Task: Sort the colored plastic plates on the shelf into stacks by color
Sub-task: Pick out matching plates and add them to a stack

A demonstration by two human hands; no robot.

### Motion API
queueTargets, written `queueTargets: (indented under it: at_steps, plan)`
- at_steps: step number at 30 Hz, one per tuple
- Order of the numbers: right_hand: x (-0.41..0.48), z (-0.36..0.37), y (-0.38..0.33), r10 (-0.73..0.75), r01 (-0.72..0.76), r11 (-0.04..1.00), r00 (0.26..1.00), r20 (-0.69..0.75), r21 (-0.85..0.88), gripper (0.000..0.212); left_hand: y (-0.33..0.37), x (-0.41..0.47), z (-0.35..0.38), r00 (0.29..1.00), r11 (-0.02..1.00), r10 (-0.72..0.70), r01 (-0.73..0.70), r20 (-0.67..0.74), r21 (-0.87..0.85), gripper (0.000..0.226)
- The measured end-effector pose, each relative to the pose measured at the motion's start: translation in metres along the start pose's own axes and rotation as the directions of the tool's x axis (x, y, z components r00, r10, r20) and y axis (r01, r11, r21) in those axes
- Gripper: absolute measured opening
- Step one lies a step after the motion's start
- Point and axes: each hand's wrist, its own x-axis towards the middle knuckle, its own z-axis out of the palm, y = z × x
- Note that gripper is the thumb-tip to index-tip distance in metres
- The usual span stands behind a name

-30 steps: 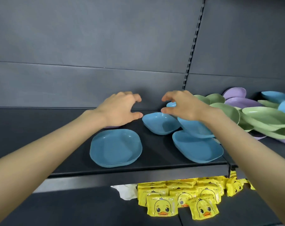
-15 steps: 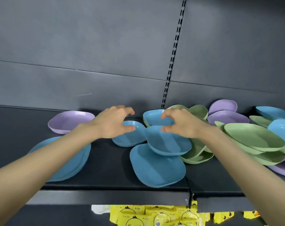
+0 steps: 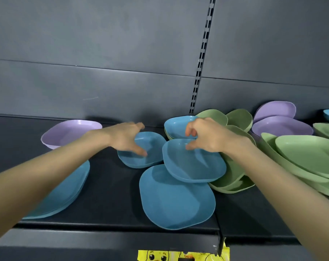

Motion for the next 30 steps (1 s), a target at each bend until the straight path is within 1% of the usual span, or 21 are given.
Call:
queueTargets:
  at_steps: [5, 9, 12, 16, 20, 22, 25, 27, 28, 30]
  plan:
    - [0.005, 0.001, -0.002, 0.036, -0.036, 0.999, 0.999, -0.003, -0.022, 0.027, -0.006, 0.009, 0.002, 0.999, 1.0, -0.008, 0.008, 0.036, 0.02, 0.094]
    - [0.008, 0.004, -0.006, 0.058, -0.059, 0.997, 0.998, -0.019, -0.044, 0.018, -0.008, 0.01, 0.002, 0.999, 1.0, -0.011, 0.012, -0.034, 0.015, 0.098]
    - [0.008, 0.004, -0.006, 0.067, -0.068, 0.997, 0.997, -0.048, -0.021, 0.016, -0.01, 0.008, -0.003, 0.997, 0.999, 0.003, -0.006, -0.083, -0.041, 0.089]
    - [0.007, -0.005, -0.005, 0.073, -0.067, 0.991, 0.996, -0.048, 0.118, 0.015, -0.012, 0.001, -0.009, 0.985, 0.987, 0.0, -0.027, -0.172, -0.159, 0.077]
    - [-0.001, -0.019, -0.006, 0.068, -0.053, 0.943, 0.997, -0.036, 0.328, 0.016, -0.019, -0.005, -0.018, 0.954, 0.94, -0.038, -0.066, -0.296, -0.334, 0.061]
    - [-0.005, -0.023, -0.009, 0.078, -0.059, 0.924, 0.996, -0.037, 0.378, 0.015, -0.022, -0.011, -0.024, 0.936, 0.912, -0.065, -0.085, -0.345, -0.402, 0.052]
    - [-0.009, -0.024, -0.014, 0.083, -0.016, 0.892, 0.988, -0.128, 0.451, 0.012, -0.024, -0.026, -0.031, 0.907, 0.847, -0.113, -0.126, -0.405, -0.517, 0.042]
    - [-0.011, -0.024, -0.02, 0.098, 0.02, 0.856, 0.975, -0.201, 0.517, 0.005, -0.024, -0.039, -0.034, 0.888, 0.786, -0.155, -0.155, -0.433, -0.599, 0.036]
    - [-0.013, -0.024, -0.024, 0.111, 0.035, 0.832, 0.967, -0.229, 0.554, 0.005, -0.024, -0.047, -0.034, 0.877, 0.749, -0.182, -0.17, -0.445, -0.64, 0.031]
    - [-0.018, -0.024, -0.034, 0.124, 0.073, 0.77, 0.957, -0.261, 0.634, 0.015, -0.024, -0.064, -0.034, 0.853, 0.681, -0.236, -0.195, -0.465, -0.705, 0.02]
